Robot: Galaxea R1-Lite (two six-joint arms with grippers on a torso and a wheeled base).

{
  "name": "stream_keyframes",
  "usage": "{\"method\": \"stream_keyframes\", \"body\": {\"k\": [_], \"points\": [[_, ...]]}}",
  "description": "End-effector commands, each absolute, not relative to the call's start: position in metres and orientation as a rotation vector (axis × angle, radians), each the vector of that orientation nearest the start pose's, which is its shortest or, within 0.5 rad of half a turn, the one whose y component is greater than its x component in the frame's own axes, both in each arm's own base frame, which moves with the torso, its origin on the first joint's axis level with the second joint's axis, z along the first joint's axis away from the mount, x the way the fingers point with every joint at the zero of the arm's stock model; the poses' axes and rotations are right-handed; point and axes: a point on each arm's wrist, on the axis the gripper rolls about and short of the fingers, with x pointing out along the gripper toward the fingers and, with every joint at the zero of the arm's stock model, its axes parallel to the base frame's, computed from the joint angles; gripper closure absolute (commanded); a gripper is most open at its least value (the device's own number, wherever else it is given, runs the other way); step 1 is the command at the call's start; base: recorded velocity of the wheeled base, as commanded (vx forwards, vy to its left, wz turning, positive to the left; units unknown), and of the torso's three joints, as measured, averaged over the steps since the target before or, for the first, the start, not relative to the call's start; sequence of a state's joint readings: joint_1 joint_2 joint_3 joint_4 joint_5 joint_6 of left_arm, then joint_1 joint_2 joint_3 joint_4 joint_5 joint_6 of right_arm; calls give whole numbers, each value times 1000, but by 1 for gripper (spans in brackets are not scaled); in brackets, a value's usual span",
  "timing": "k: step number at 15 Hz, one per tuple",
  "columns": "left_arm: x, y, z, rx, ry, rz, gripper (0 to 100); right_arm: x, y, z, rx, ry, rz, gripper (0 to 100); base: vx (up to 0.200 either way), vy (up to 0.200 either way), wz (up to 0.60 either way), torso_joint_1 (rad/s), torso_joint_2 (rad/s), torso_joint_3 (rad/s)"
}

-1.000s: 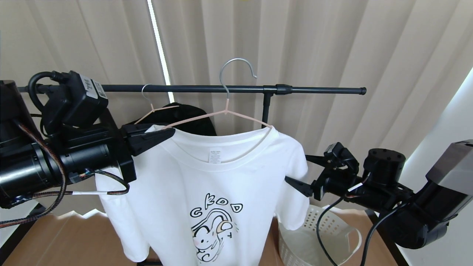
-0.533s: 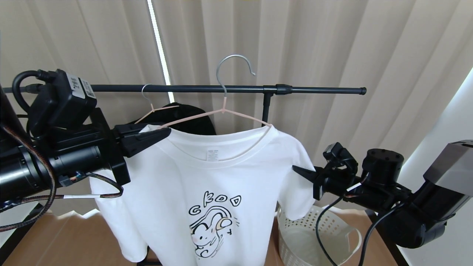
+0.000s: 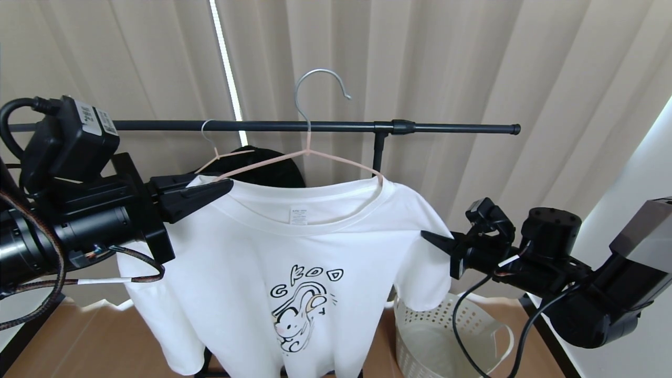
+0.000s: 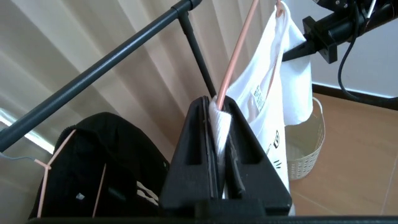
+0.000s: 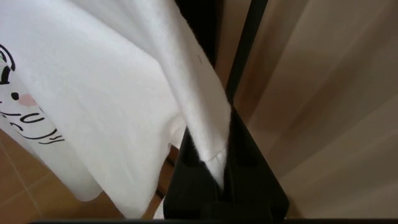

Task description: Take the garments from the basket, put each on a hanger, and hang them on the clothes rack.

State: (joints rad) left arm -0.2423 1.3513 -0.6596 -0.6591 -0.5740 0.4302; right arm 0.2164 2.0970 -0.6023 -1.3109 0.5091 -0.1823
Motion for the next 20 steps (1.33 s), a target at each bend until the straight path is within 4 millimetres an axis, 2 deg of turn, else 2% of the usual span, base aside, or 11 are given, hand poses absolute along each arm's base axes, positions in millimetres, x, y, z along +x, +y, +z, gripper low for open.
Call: {"method": "stream_keyframes", "body": {"k": [1, 6, 10, 11, 20], "points": [[207, -64, 235, 400, -137, -811, 100, 324, 84, 76, -148, 113, 742, 100, 0, 0, 0, 0, 0, 0], [208, -64, 234, 397, -133, -812, 100, 311, 90, 82, -156, 83, 771, 100, 0, 0, 0, 0, 0, 0], [209, -64, 234, 391, -131, -812, 100, 310, 90, 83, -174, 63, 772, 100, 0, 0, 0, 0, 0, 0], [210, -64, 234, 382, -124, -813, 100, 309, 90, 83, -186, 59, 773, 0, 0, 0, 0, 0, 0, 0], [212, -57, 233, 377, -112, -776, 100, 308, 89, 93, -191, 28, 767, 0, 0, 0, 0, 0, 0, 0]]}}
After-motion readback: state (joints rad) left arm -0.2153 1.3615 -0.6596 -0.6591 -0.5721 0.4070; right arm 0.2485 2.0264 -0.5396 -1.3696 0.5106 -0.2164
